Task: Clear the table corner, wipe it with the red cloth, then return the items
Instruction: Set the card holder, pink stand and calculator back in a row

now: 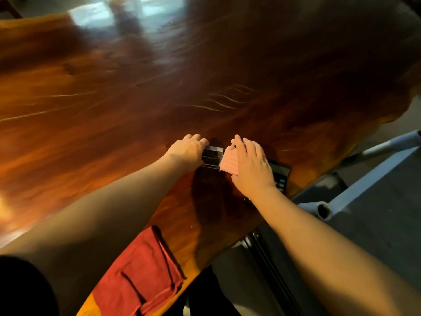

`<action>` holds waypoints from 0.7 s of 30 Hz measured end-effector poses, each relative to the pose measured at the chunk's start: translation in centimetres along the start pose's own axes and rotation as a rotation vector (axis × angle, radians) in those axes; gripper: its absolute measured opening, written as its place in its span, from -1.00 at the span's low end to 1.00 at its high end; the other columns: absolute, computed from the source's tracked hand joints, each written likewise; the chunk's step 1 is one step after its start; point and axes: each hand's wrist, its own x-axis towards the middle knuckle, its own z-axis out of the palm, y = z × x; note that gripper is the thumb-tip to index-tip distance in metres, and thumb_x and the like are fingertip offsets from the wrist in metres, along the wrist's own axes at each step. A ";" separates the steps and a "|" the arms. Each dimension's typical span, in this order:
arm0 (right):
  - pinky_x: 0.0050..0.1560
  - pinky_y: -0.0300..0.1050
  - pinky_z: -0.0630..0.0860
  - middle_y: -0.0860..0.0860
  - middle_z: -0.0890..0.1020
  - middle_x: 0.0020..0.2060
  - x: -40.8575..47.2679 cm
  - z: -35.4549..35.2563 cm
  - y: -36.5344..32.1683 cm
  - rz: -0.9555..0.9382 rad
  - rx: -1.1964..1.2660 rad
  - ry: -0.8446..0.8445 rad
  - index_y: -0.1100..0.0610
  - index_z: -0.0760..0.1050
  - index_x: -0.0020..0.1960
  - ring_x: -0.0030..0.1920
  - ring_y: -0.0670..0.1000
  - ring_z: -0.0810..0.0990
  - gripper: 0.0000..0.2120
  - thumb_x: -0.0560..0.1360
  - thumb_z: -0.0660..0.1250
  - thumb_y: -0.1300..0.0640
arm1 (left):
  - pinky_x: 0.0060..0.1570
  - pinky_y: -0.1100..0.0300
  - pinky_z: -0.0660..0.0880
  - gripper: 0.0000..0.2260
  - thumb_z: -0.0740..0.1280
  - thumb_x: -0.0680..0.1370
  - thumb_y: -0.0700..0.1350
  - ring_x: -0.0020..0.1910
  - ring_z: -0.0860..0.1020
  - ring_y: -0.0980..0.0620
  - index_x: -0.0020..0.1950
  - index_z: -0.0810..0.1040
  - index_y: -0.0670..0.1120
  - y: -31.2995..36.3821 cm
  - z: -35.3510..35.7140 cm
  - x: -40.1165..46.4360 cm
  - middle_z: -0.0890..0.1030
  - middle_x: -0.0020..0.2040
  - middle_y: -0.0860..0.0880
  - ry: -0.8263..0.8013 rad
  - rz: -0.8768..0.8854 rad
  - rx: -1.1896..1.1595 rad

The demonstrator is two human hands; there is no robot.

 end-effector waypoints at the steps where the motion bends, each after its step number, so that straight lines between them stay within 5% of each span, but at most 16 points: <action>1: 0.52 0.10 0.20 0.12 0.24 0.55 0.1 0.0 0.0 0.000 0.010 0.015 0.08 -0.09 0.64 0.55 0.17 0.16 0.08 0.38 0.58 0.09 | 0.21 -0.06 0.46 -0.47 0.41 0.53 -0.05 0.30 0.41 -0.11 0.47 0.34 0.03 -0.1 -0.1 0.1 0.44 0.35 -0.05 -0.001 -0.003 -0.005; 12: 0.32 0.09 0.46 0.09 0.29 0.47 0.4 -3.0 0.1 -0.089 0.168 0.059 0.03 -0.06 0.60 0.48 0.15 0.25 0.10 0.32 0.61 0.01 | 0.04 0.06 0.52 -0.62 0.45 0.50 -0.05 0.07 0.50 -0.02 0.29 0.46 0.02 -0.9 -1.7 -4.9 0.53 0.16 -0.02 0.052 -0.162 -0.113; 21: 0.30 0.13 0.48 0.09 0.30 0.47 0.5 -7.1 -5.1 -0.359 0.246 0.110 0.02 -0.02 0.59 0.46 0.16 0.29 0.11 0.29 0.64 -0.02 | 0.15 0.00 0.51 -0.59 0.42 0.52 -0.04 0.13 0.52 -0.08 0.33 0.41 -0.02 -3.6 -3.7 -16.6 0.51 0.21 -0.06 0.165 -0.340 -0.076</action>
